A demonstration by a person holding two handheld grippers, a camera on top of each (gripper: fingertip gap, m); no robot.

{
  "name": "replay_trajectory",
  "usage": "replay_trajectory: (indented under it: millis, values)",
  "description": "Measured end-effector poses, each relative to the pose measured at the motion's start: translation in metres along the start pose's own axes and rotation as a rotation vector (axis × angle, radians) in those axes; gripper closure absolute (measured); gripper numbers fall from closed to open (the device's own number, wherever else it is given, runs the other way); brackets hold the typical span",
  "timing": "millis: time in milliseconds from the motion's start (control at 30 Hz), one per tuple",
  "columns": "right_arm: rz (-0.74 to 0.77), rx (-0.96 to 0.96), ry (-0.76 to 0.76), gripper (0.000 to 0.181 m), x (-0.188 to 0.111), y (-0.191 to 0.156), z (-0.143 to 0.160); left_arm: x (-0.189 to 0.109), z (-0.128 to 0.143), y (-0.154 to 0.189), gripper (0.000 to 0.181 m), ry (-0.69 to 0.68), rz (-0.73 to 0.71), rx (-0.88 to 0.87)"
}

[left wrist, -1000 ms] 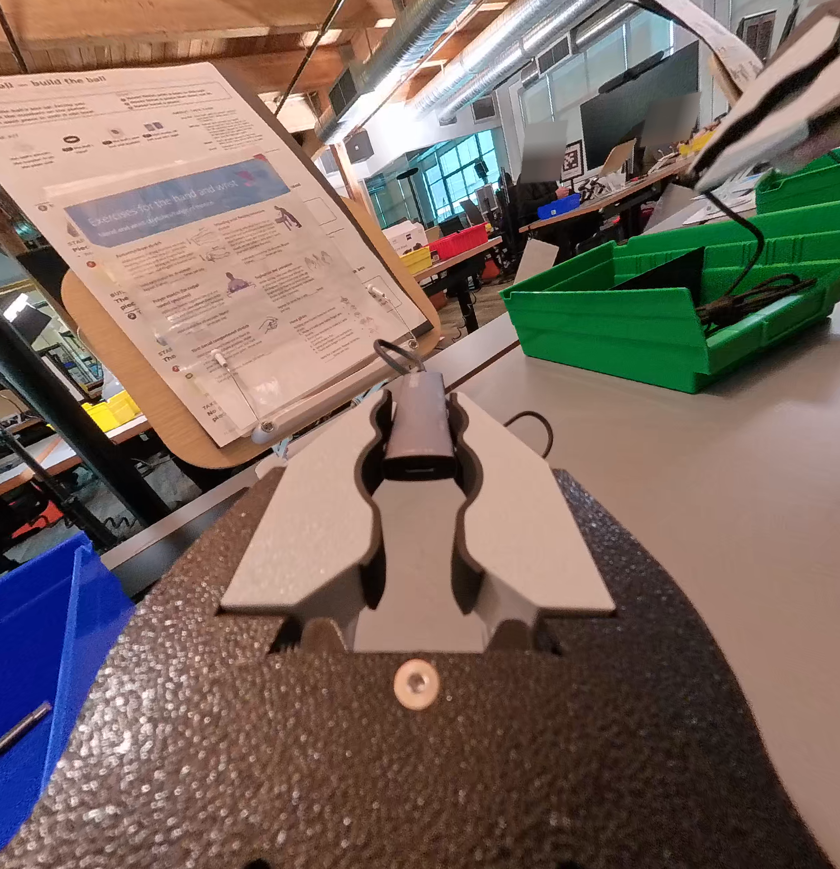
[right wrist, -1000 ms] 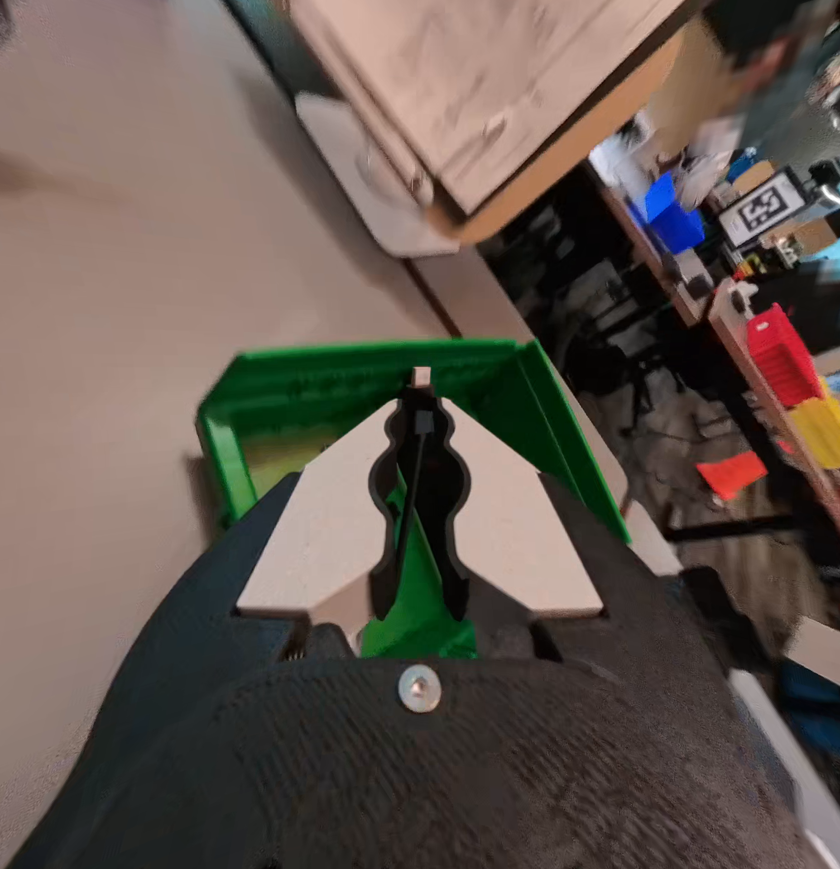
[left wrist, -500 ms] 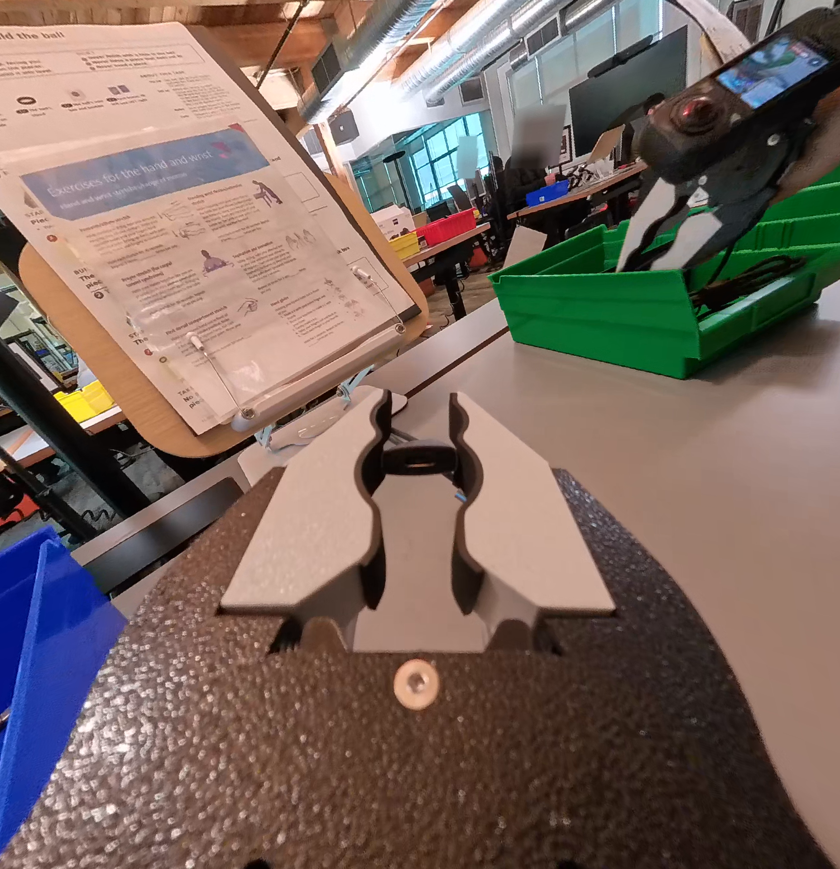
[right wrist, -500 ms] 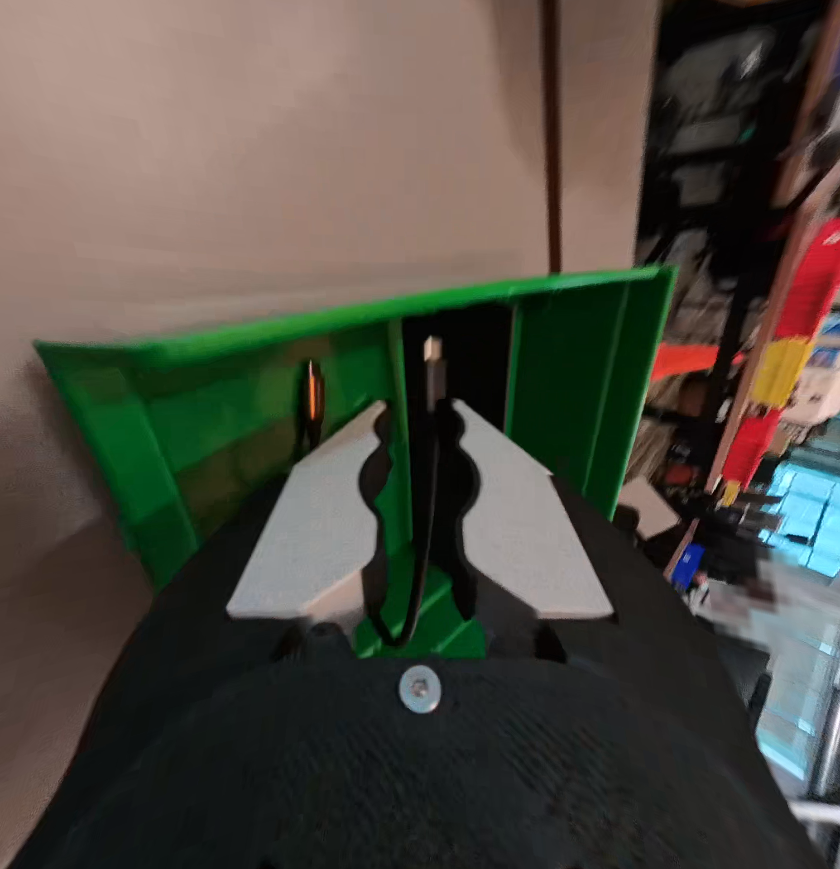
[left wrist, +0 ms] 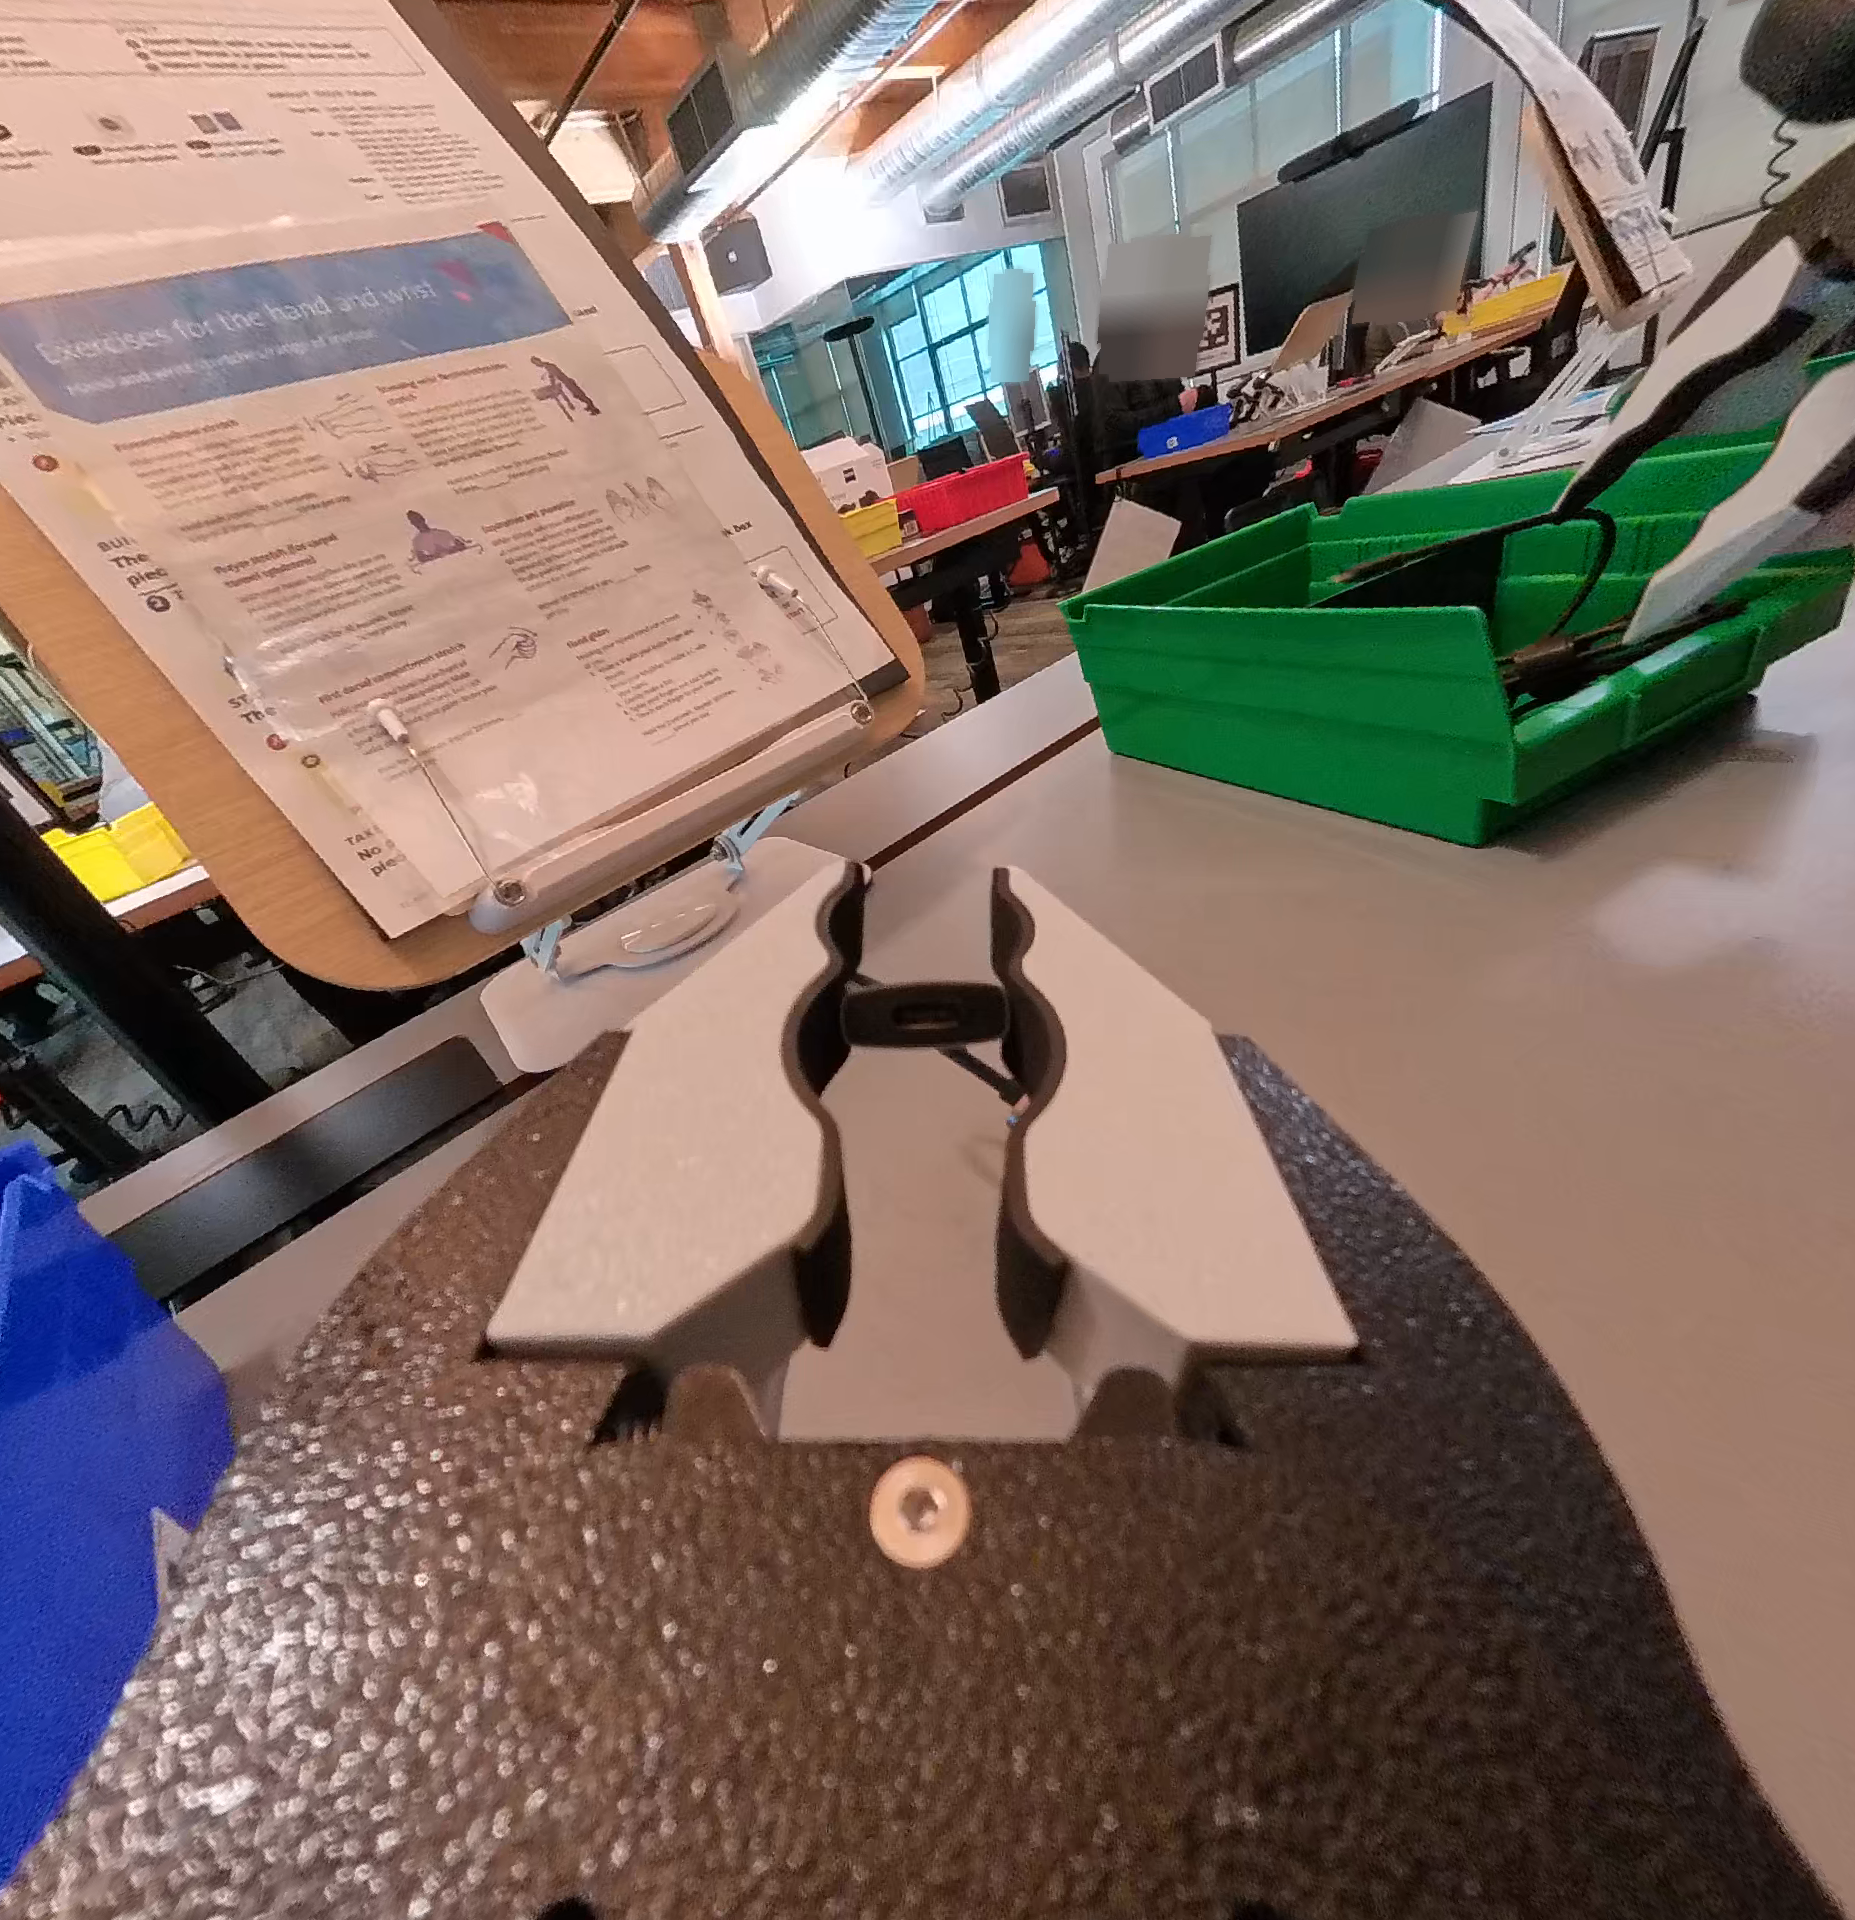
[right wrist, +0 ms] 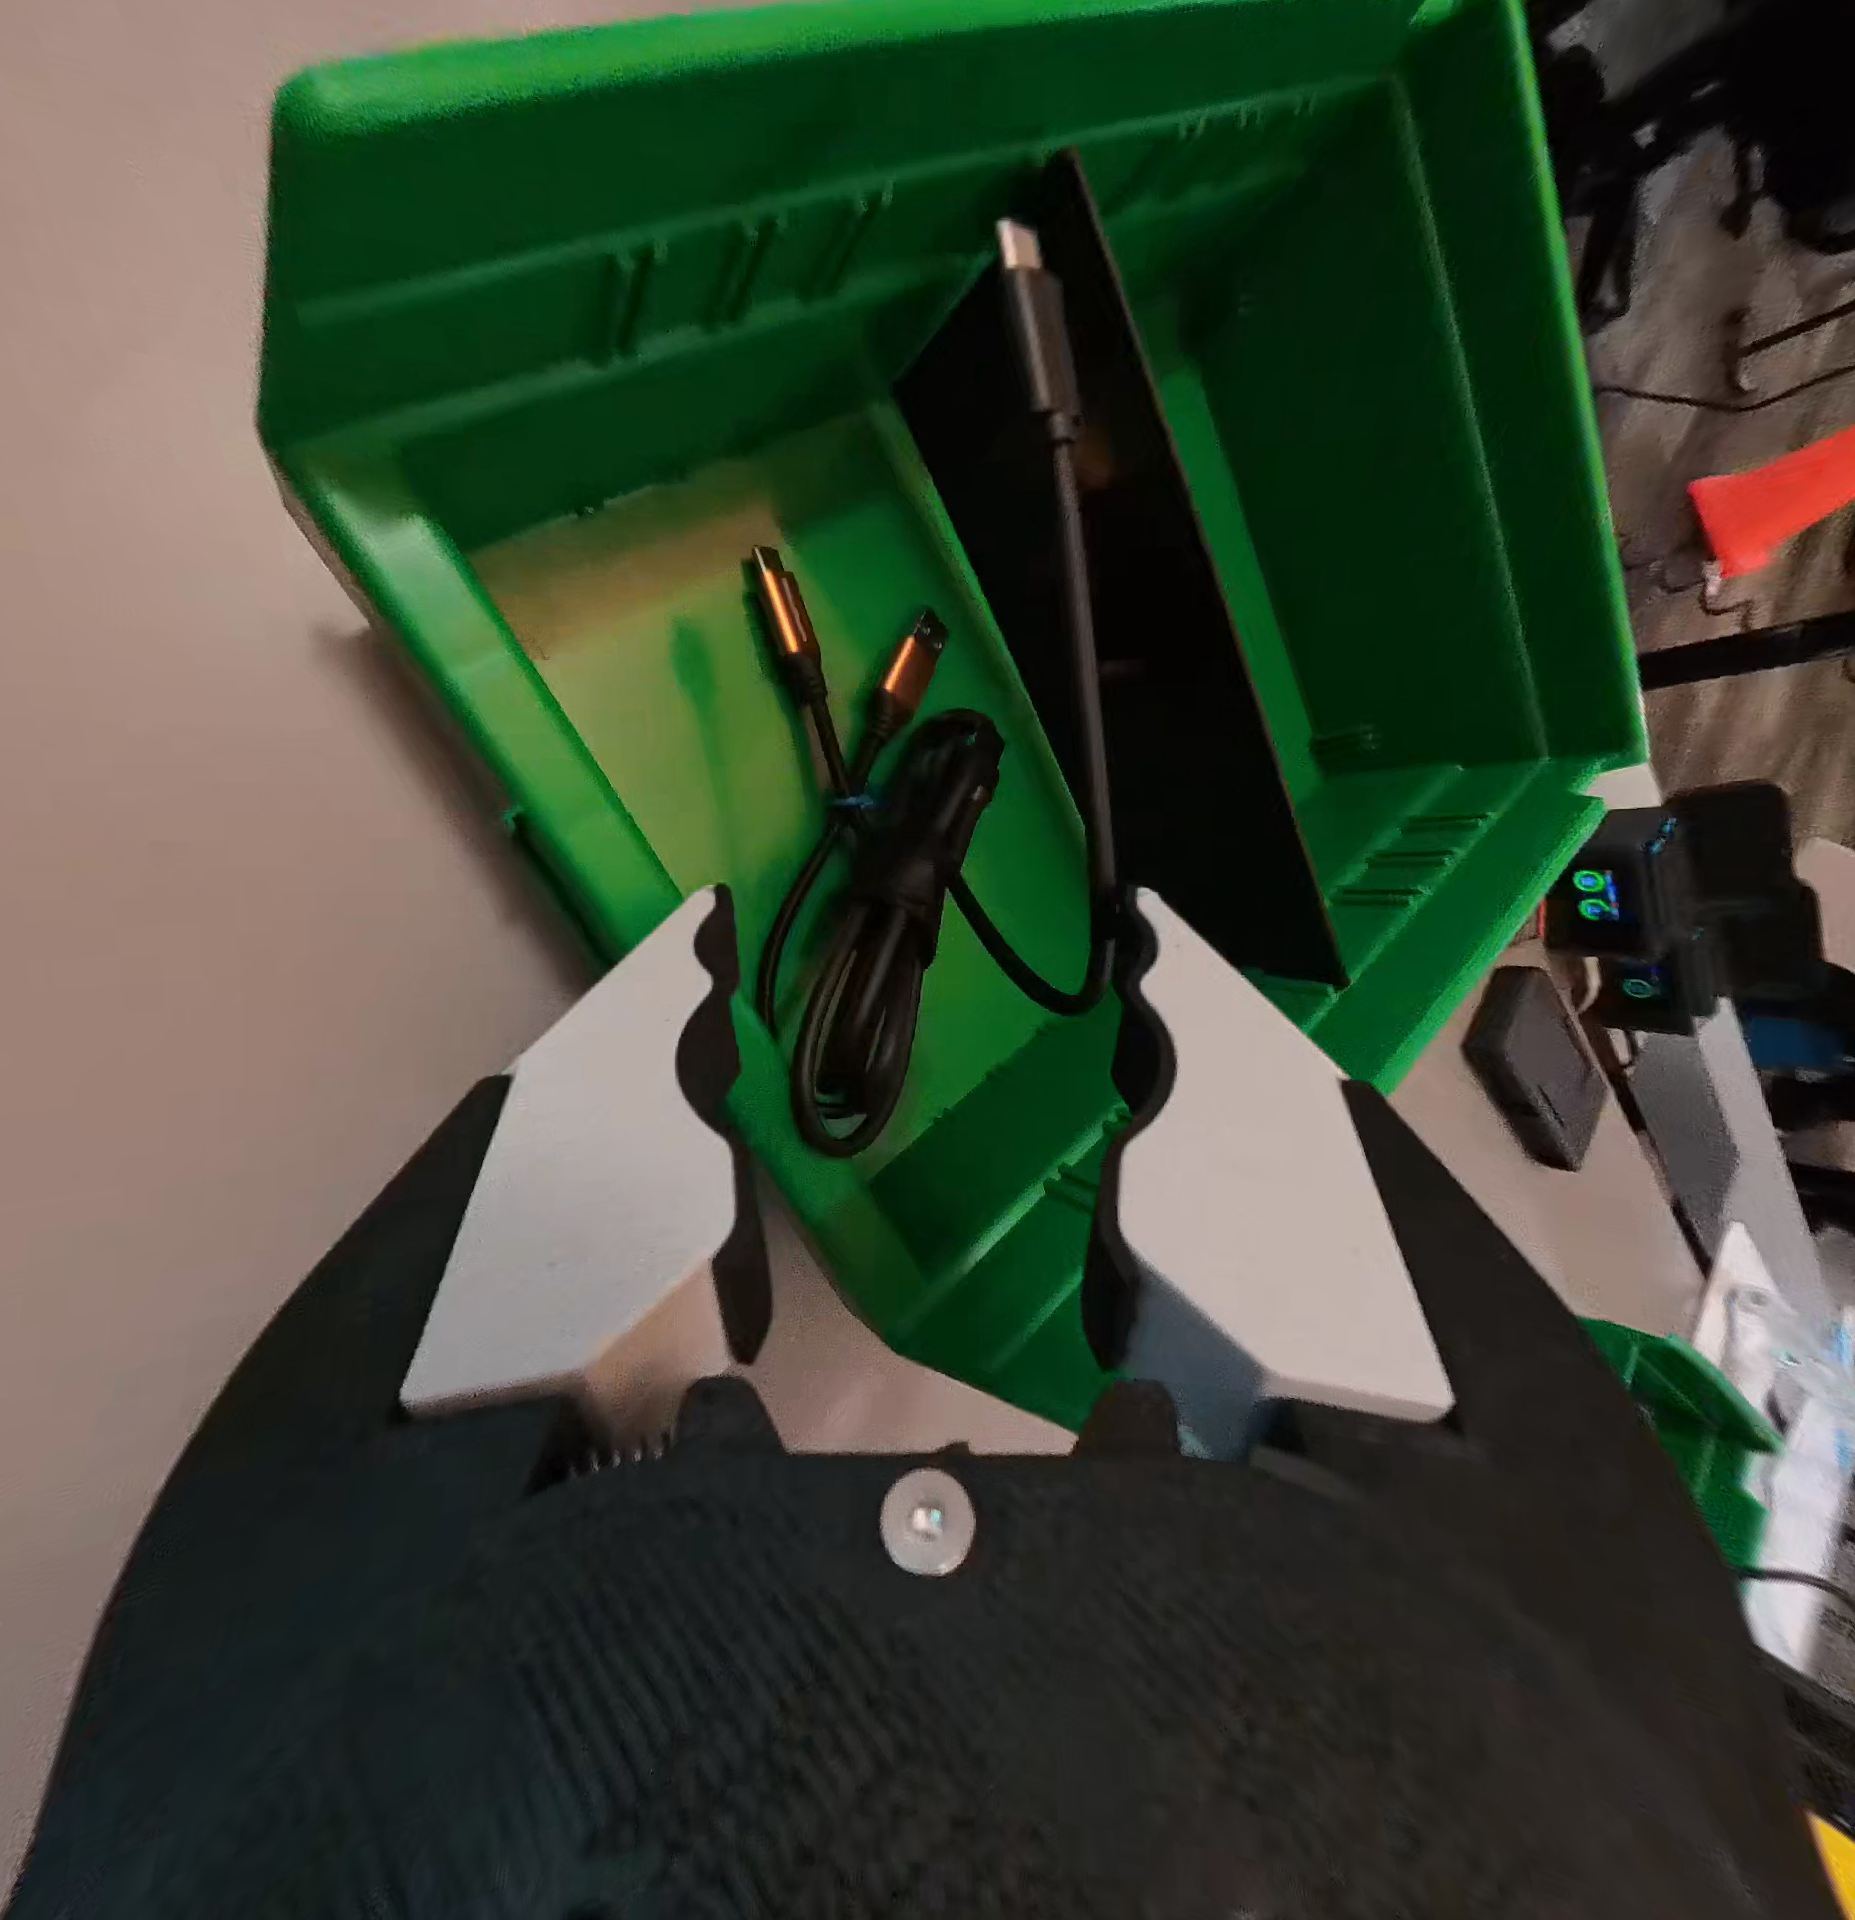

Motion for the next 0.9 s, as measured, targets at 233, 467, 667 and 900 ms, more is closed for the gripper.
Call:
replay_trajectory:
  millis: [233, 467, 667, 900]
  values:
    - [0.441, -0.243, -0.205, 0.113, 0.016, 0.044, 0.025, 0.001, 0.002, 0.002, 0.159, -0.009, 0.011, 0.008]
    - [0.388, -0.114, -0.017, 0.111, -0.031, 0.037, 0.005, 0.001, 0.004, 0.000, 0.159, -0.011, 0.010, -0.006]
    - [-0.183, 0.346, 0.485, 0.104, -0.074, -0.037, -0.046, 0.001, -0.003, 0.008, 0.159, 0.064, 0.099, -0.034]
    - [-1.029, 0.524, 0.467, 0.079, -0.035, -0.174, -0.090, -0.008, -0.024, 0.024, 0.159, 0.400, 0.523, -0.385]
Point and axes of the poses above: each gripper's, where its closed fingertips meet, x out along the fingers, z out of its underside, y = z × x across the jaws, the point moved 7 cm from there along -x, back along the fingers, and after that the axes turned 12 degrees about x, right-handed, at the moved point
